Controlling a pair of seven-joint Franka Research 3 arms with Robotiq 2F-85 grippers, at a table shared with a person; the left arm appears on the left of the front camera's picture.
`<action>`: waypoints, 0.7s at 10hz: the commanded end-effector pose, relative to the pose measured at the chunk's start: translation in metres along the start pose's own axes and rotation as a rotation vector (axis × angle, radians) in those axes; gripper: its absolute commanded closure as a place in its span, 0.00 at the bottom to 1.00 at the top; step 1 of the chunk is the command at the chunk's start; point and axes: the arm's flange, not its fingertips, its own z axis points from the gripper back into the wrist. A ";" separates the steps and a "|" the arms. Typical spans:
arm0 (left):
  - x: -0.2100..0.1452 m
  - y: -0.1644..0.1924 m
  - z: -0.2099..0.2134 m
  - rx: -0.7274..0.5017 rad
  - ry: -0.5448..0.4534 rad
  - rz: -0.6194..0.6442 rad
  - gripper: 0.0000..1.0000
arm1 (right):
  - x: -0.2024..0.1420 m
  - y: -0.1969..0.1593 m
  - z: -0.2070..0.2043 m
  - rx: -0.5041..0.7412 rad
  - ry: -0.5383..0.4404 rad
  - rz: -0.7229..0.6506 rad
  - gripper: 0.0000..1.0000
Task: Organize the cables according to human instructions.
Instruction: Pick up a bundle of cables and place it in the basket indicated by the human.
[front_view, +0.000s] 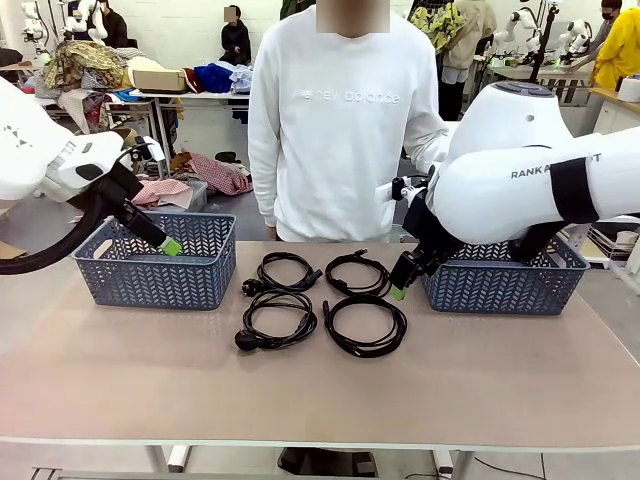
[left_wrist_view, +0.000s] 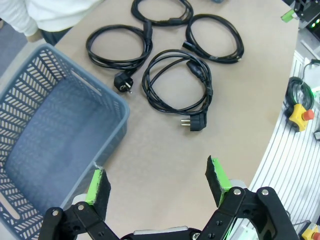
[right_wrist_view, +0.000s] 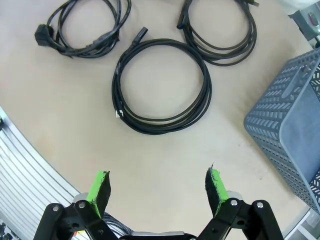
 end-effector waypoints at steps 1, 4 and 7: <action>-0.002 0.003 0.000 -0.019 -0.018 -0.014 0.00 | -0.001 0.002 0.002 0.002 -0.005 0.003 0.00; -0.002 0.003 0.000 -0.019 -0.018 -0.014 0.00 | 0.000 0.000 0.000 0.000 0.000 0.000 0.00; -0.002 0.003 0.000 -0.019 -0.018 -0.014 0.00 | 0.028 0.013 -0.029 -0.045 0.002 -0.134 0.00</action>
